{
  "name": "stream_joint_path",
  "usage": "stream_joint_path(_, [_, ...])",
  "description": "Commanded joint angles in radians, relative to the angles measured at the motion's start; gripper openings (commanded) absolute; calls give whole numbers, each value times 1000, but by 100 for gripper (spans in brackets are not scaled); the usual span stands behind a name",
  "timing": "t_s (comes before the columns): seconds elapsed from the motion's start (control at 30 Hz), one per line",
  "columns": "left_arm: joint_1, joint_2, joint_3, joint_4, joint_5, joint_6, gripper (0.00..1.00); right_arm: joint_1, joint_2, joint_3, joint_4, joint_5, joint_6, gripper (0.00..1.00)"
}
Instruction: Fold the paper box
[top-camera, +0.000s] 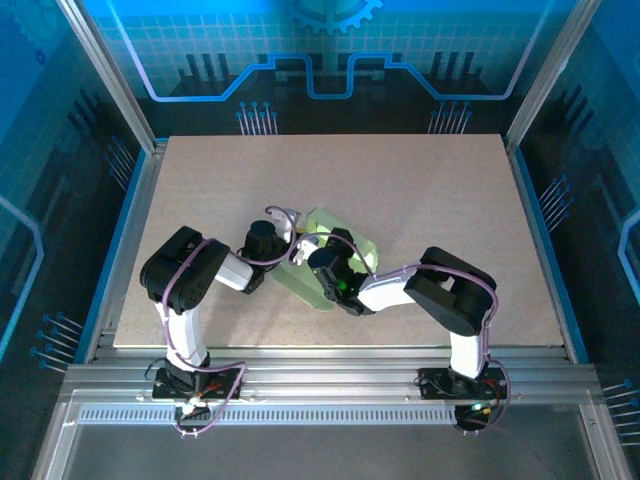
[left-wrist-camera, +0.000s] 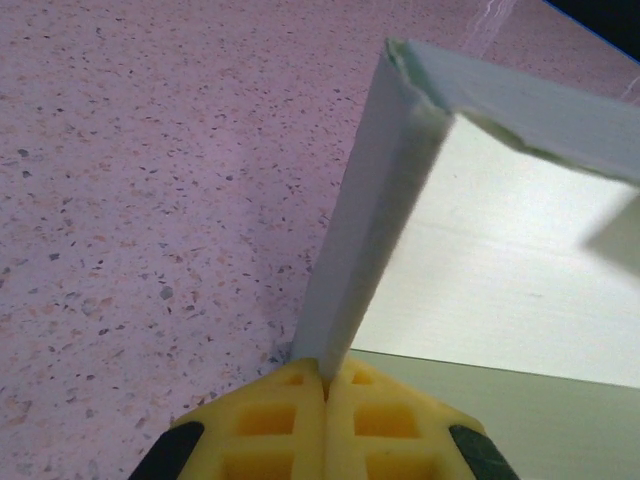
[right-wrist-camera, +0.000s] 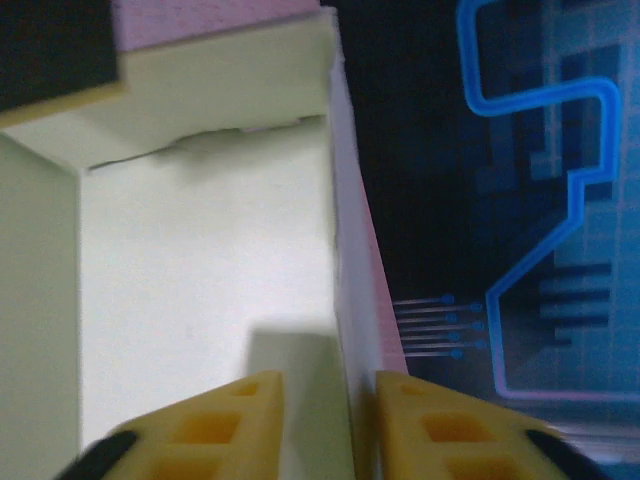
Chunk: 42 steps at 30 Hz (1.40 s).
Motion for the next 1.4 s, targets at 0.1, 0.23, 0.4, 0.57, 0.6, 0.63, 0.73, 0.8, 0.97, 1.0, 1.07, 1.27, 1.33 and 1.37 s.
stream_joint_path(0.1, [-16, 12, 29, 52, 46, -7, 0, -11, -113, 8, -262, -126, 261, 63])
stream_joint_path(0.23, [-16, 9, 31, 47, 44, -11, 0, -30, -193, -1, -350, -166, 360, 73])
stream_joint_path(0.4, [-17, 8, 36, 37, 38, -13, 0, -29, -273, -14, -432, -201, 425, 79])
stream_joint_path(0.57, [-16, 9, 38, 35, 33, -21, 0, -8, -325, 11, -521, -215, 489, 85])
stream_joint_path(0.6, [-15, 10, 40, 35, 35, -25, 0, -3, -335, 21, -547, -223, 508, 87])
stream_joint_path(0.63, [-15, 13, 42, 32, 37, -26, 0, -1, -346, 28, -572, -228, 529, 89])
stream_joint_path(0.73, [-12, 18, 51, 23, 44, -47, 0, 4, -383, 63, -618, -243, 590, 92])
stream_joint_path(0.8, [-4, 24, 50, 39, 58, -79, 0, 2, -410, 79, -644, -252, 628, 92])
stream_joint_path(0.97, [28, 27, 44, 65, 106, -166, 0, -26, -478, 166, -760, -311, 763, 92])
stream_joint_path(1.0, [37, 29, 41, 78, 116, -185, 0, -40, -495, 193, -787, -340, 792, 92])
stream_joint_path(1.07, [51, 34, 36, 103, 139, -220, 0, -82, -526, 243, -852, -424, 871, 92])
stream_joint_path(1.27, [55, 8, 24, 102, 157, -201, 0, -303, -579, 395, -1060, -715, 1166, 92])
stream_joint_path(1.33, [55, -6, 20, 103, 177, -207, 0, -419, -588, 423, -1112, -861, 1291, 91])
stream_joint_path(1.37, [54, -13, 22, 96, 186, -209, 0, -469, -597, 418, -1109, -926, 1332, 91])
